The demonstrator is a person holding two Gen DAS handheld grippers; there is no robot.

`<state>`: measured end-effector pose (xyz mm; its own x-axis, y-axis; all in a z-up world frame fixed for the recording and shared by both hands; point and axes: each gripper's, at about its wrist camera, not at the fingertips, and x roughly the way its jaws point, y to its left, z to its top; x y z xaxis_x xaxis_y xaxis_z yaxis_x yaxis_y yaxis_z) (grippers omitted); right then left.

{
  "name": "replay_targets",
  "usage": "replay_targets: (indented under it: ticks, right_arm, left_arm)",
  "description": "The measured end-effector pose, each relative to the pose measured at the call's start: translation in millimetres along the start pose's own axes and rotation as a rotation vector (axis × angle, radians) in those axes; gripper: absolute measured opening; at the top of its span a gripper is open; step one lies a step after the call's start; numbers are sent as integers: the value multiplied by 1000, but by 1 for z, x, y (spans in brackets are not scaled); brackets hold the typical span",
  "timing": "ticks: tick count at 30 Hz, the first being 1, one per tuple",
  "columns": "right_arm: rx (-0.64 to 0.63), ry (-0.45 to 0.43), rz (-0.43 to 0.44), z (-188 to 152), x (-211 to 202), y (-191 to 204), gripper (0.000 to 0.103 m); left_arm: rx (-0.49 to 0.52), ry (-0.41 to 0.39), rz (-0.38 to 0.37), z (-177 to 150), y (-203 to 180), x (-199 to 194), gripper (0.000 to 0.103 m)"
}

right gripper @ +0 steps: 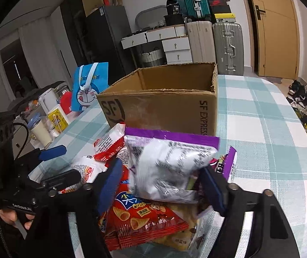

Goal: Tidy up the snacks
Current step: 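Grasp the white snack bag with the left gripper while the right gripper grasps the purple-white chip bag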

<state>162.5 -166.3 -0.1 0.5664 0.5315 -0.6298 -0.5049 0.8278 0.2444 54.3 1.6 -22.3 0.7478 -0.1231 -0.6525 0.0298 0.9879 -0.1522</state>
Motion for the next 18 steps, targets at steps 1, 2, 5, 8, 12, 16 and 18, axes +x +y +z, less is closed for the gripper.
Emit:
replay_targets:
  ticks: [1,2,5,8,12,16,18]
  right_arm:
    - [3,-3,3,-1,-1,-1,60]
    - [5,-10,6,-1,-3,-1,59]
    - [-5,-29,3,-4,-7,-1,53]
    - [-6,-54,21,-6,-14,-1,51]
    - [-4,-73,39,-6,-23,-1,51]
    - [-21,-79,52,-6,-25,4,51]
    - [-26,-81,59,-6,-26,5,51]
  left_arm:
    - [0,7,-7,0,-1,3,102]
    - [3,14,-8,1,-3,6,102]
    - [9,36,-3,2,-4,15,102]
    - [2,57,-15,3,-5,23,102]
    - [-30,95,-53,5,-3,35,92]
    - [-43,100,-70,7,3,40,77]
    - [-26,90,-69,6,3,39,65]
